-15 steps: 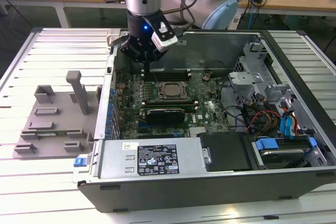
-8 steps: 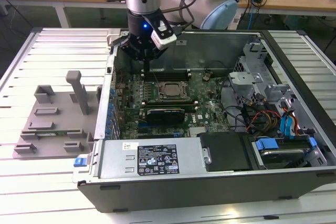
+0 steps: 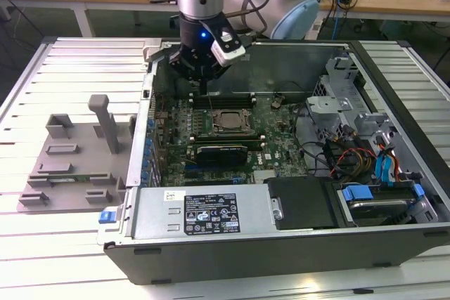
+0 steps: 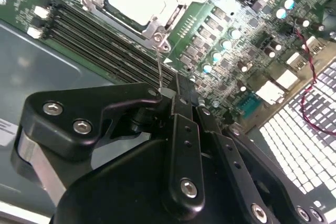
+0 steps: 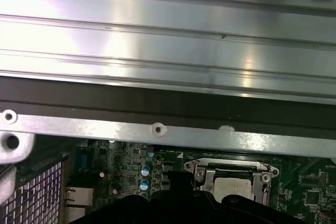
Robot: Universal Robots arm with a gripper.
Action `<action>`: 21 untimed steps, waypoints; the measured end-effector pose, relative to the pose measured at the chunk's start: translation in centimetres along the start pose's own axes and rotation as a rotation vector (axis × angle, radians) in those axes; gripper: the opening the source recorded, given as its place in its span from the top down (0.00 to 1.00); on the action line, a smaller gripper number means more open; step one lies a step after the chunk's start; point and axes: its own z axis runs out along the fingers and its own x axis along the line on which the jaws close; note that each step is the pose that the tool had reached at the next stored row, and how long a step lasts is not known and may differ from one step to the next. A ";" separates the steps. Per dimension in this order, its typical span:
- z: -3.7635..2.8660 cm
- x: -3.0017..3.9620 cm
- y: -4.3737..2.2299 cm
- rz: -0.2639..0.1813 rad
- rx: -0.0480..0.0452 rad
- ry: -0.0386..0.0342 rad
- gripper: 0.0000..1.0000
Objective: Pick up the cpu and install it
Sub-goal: 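Install the first cpu locking lever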
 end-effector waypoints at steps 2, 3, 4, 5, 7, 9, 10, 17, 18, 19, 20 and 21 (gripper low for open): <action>0.01 -0.36 -0.03 0.000 0.0001 0.0002 0.89; 0.01 -0.52 -0.04 0.000 0.0000 0.0003 0.89; 0.01 -0.63 -0.05 0.000 0.0000 0.0003 0.89; 0.02 -0.82 -0.07 0.000 0.0000 0.0004 0.89; 0.02 -1.13 -0.09 0.000 0.0000 0.0005 0.89; 0.03 -1.48 -0.12 0.000 0.0001 0.0007 0.89; 0.03 -1.59 -0.13 0.000 0.0000 0.0008 0.89; 0.06 -2.67 -0.22 0.000 -0.0001 0.0020 0.89; 0.06 -2.81 -0.23 0.000 -0.0002 0.0022 0.89; 0.07 -3.03 -0.24 0.000 -0.0002 0.0026 0.89; 0.06 -3.12 -0.25 0.000 -0.0001 0.0029 0.89; 0.06 -3.15 -0.26 0.000 -0.0001 0.0030 0.89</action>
